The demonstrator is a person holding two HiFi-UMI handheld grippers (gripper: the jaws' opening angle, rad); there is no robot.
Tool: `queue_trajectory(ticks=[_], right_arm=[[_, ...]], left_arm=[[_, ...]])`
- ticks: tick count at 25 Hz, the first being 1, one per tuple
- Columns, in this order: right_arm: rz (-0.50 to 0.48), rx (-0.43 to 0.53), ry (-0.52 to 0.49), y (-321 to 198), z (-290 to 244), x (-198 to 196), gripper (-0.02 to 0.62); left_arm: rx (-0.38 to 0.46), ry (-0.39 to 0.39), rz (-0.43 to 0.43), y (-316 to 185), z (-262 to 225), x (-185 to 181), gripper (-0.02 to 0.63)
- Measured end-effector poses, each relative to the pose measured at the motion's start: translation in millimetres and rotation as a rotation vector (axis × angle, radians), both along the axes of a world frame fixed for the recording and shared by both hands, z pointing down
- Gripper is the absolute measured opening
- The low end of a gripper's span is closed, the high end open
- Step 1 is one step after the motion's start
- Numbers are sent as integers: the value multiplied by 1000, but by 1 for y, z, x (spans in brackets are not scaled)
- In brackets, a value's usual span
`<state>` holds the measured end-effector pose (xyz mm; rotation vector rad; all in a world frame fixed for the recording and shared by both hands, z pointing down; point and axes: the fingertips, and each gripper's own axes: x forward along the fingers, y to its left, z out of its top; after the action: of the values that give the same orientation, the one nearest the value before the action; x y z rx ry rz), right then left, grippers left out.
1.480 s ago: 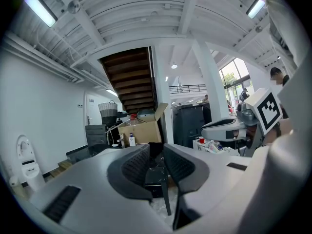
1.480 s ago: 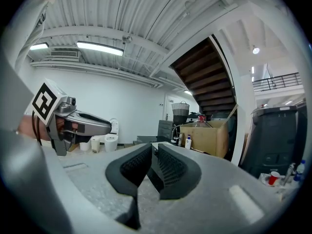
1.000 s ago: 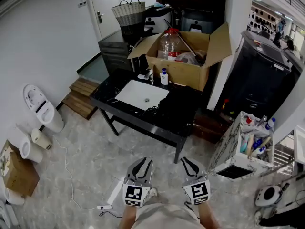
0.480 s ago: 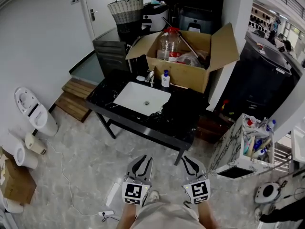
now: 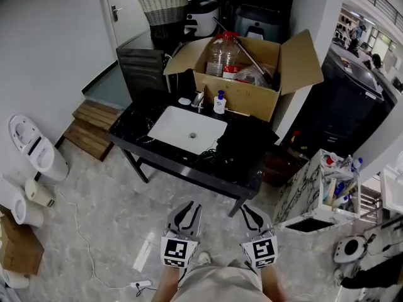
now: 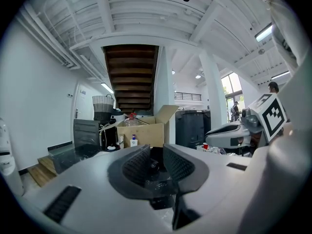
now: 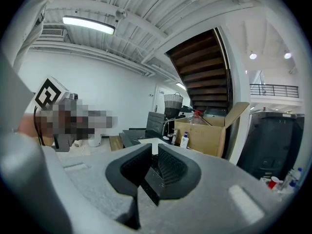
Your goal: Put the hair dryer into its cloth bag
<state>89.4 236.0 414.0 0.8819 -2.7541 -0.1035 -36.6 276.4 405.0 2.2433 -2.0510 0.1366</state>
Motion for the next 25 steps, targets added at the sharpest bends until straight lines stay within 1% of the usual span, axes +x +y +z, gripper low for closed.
queue_trajectory(ticks=[4,9,12,20,25], right_arm=[[3,4,6,-2,0,-10,26],[-4,27,15,-10,3,-13,26],[5,-8,8,-12,6,-15,26],[-13,-22,-13,-35,4,-28,26],[-61,28,-10,-65,7,-34,26]], left_arm=[[-1,0,2,-3,2,-11,80],[-20,-1,12,-8,9,-13,80],[-23,-5,12,-11,9,-13,80],[-24,-25,-24,-29,9,-24,80],[-28,-34,-45,-59,10,-28,80]])
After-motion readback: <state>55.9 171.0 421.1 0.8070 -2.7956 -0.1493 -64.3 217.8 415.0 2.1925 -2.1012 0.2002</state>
